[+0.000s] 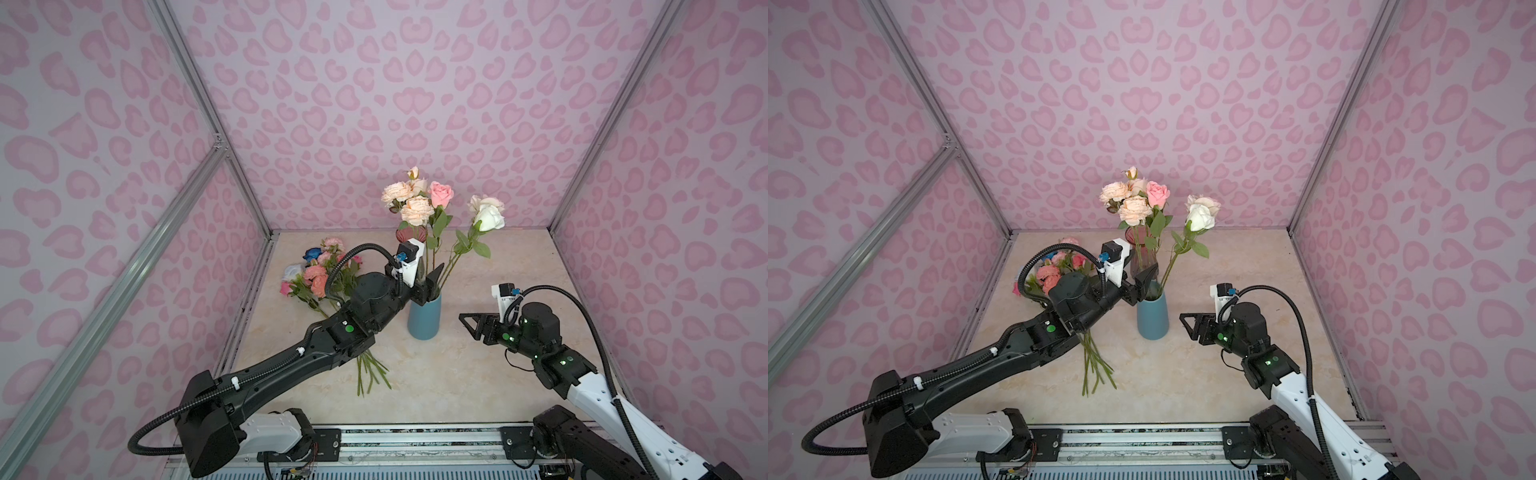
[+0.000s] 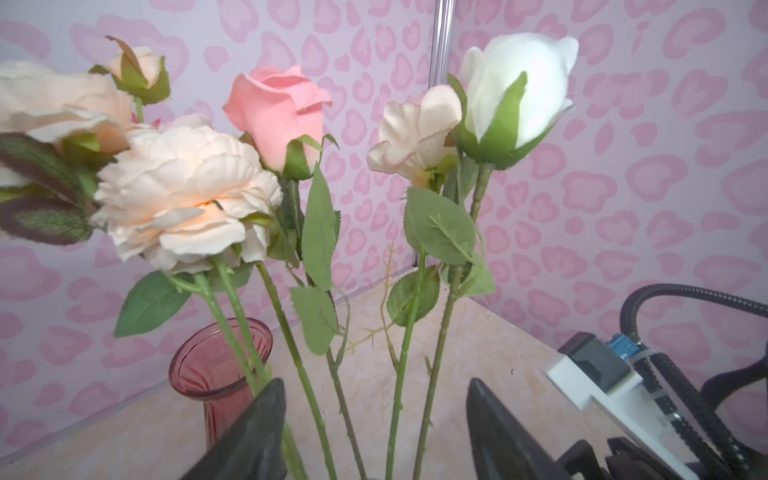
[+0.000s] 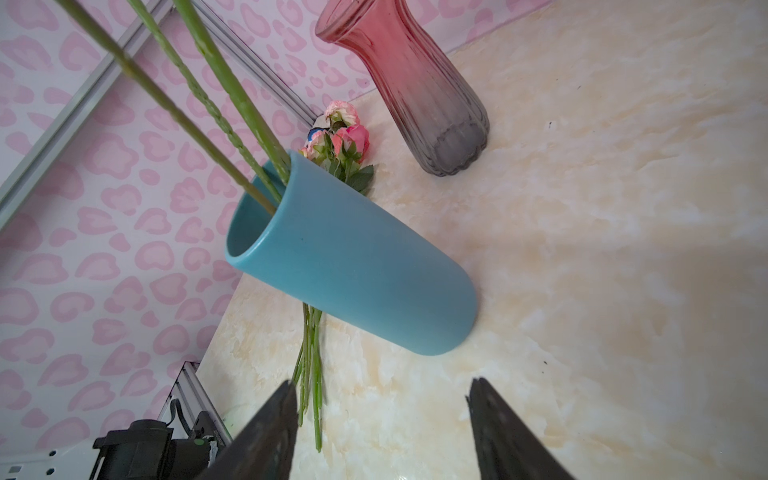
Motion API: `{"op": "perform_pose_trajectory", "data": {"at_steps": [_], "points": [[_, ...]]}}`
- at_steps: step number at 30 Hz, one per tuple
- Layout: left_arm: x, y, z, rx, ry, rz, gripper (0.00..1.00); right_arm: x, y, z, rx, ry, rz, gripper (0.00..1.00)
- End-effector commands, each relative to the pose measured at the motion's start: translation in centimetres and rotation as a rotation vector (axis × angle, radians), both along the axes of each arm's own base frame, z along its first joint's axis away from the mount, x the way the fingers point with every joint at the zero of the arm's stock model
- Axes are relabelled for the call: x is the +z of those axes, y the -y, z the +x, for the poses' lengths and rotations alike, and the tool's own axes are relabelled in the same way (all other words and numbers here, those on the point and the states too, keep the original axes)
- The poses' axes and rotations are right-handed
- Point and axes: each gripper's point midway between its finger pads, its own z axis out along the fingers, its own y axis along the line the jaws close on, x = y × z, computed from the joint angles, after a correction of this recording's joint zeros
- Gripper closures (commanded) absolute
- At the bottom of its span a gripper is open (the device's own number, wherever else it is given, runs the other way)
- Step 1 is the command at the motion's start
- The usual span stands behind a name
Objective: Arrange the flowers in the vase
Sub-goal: 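Open the left gripper and move it back down to the rose pile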
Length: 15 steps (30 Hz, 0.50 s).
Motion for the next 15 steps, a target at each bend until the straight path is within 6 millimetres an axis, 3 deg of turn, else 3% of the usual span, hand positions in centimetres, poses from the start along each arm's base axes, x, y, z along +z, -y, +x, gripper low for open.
{"op": "perform_pose_trajectory", "data": {"at_steps": [1, 9, 12, 15], "points": [[-0.6, -1.5, -0.4, 0.037, -0.022, 0.014, 0.3, 0.6, -0.3, 0.1, 0.007, 0.01, 0.015, 0.34], [-1.6, -6.8, -0.8, 0.216, -0.049, -0.031, 0.31, 0.9, -0.7, 0.0, 0.02, 0.02, 0.01, 0.34], [-3.8, -10.2, 0.4, 0.385, -0.132, -0.04, 0.32, 0.9, -0.8, -0.3, 0.024, 0.019, -0.001, 0.34], [-7.7, -13.8, 1.1, 0.528, -0.267, -0.031, 0.33, 0.6, -0.6, -0.7, 0.023, 0.016, -0.033, 0.35]]}}
